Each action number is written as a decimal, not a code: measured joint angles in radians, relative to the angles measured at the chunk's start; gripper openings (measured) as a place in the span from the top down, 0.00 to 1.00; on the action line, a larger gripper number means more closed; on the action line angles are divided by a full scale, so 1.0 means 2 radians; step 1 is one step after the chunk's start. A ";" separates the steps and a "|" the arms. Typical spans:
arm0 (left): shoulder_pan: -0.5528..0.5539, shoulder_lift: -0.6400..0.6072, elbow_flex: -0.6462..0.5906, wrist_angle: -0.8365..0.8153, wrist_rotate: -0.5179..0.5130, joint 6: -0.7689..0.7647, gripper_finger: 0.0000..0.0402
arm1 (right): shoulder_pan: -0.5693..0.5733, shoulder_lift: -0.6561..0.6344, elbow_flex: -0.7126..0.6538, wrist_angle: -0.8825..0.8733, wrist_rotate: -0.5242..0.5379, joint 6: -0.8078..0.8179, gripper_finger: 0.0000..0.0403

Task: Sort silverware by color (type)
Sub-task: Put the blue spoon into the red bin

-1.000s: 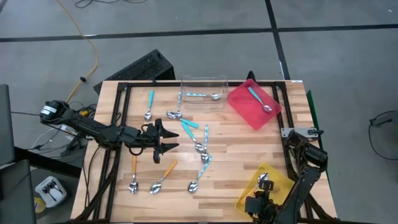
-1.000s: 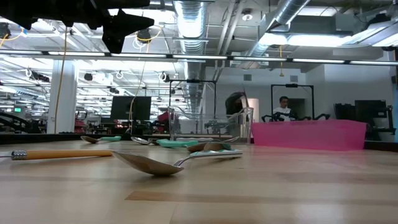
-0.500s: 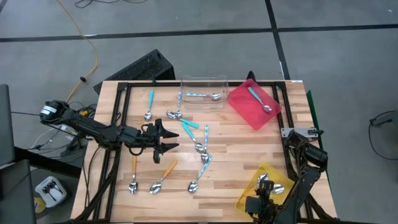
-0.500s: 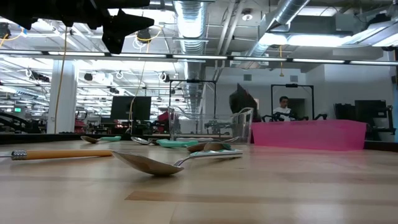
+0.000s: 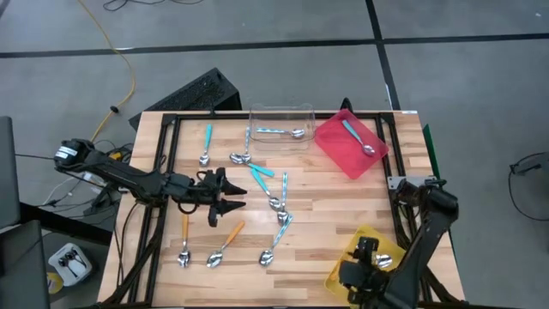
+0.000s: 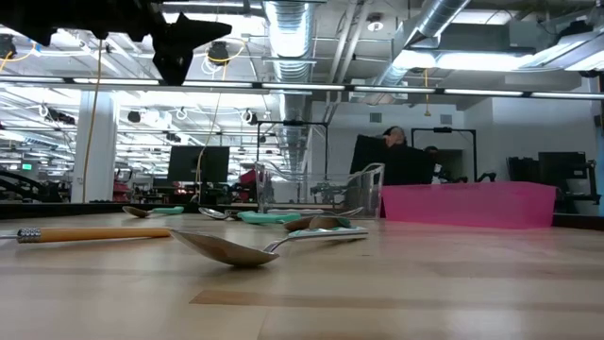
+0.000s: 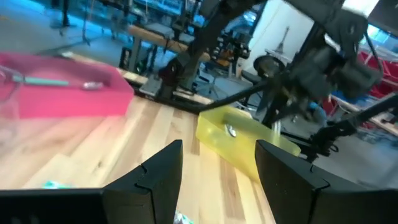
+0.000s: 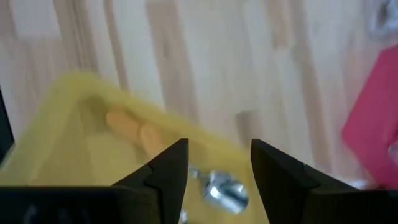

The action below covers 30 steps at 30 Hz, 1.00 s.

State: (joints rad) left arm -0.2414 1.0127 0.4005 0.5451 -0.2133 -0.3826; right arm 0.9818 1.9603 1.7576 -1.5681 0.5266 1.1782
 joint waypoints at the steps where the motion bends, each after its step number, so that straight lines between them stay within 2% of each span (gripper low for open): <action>1: 0.005 -0.004 0.004 -0.017 0.006 -0.007 0.54 | -0.002 -0.010 0.000 0.000 0.015 -0.003 0.51; 8: 0.048 -0.037 0.081 -0.272 0.011 -0.035 0.54 | -0.026 -0.067 0.000 0.000 0.116 -0.053 0.51; 11: 0.071 -0.039 0.120 -0.380 -0.006 -0.028 0.54 | -0.040 -0.083 0.000 0.001 0.132 -0.082 0.51; 13: 0.086 -0.039 0.136 -0.424 -0.019 -0.022 0.54 | -0.049 -0.090 0.000 0.001 0.137 -0.103 0.51; 17: 0.118 -0.039 0.142 -0.441 -0.006 0.006 0.54 | -0.056 -0.102 0.000 0.001 0.170 -0.131 0.51; 23: 0.163 -0.039 0.142 -0.431 0.065 0.042 0.54 | -0.056 -0.141 0.000 0.000 0.191 -0.156 0.51; 30: 0.175 -0.043 0.141 -0.423 0.120 0.076 0.54 | -0.050 -0.203 -0.005 0.009 0.250 -0.165 0.51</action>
State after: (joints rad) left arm 0.1089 0.9272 0.6827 -0.2999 0.0262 -0.2314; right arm 0.8818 1.5551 1.7467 -1.5496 1.0259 0.8491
